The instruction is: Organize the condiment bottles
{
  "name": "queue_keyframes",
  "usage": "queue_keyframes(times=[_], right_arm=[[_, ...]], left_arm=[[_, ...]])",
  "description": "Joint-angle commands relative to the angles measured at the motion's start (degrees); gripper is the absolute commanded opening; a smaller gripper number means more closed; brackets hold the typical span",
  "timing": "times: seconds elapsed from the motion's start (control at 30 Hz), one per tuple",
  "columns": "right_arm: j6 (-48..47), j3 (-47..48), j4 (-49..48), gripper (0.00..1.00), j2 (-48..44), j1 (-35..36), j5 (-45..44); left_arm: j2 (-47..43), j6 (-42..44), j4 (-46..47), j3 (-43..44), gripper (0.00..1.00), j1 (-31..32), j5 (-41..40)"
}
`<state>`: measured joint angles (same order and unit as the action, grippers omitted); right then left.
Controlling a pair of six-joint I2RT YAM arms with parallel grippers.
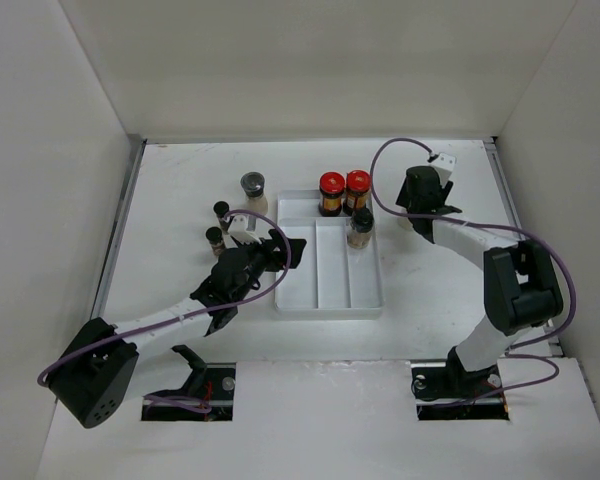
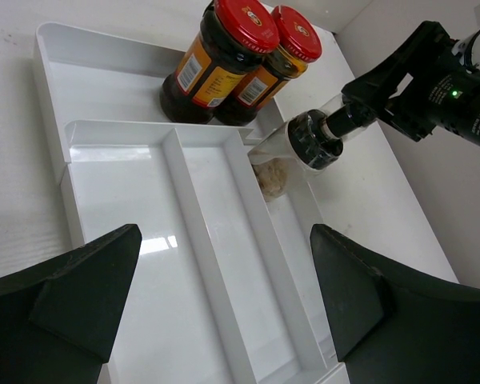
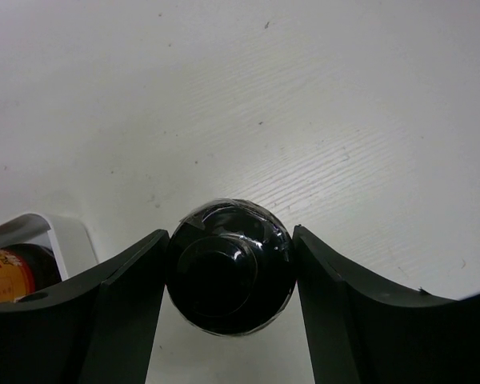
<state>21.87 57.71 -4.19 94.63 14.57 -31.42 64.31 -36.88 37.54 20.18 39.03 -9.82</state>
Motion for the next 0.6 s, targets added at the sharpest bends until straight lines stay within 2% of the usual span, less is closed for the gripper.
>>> queue_keyframes(times=[0.0, 0.3, 0.57], right_arm=[[1.42, 0.48, -1.88, 0.49, -3.47, -0.20, -0.22], [1.51, -7.17, 0.49, 0.48, -21.93, 6.30, -3.65], [3.17, -12.45, 11.99, 0.48, -35.21, 18.51, -4.00]], left_arm=[[-1.30, -0.21, 3.15, -0.23, 0.88, 0.04, 0.33], [-2.00, -0.29, 3.07, -0.50, 0.88, -0.22, 0.33], [-2.09, -0.12, 2.72, -0.32, 0.88, 0.13, -0.37]])
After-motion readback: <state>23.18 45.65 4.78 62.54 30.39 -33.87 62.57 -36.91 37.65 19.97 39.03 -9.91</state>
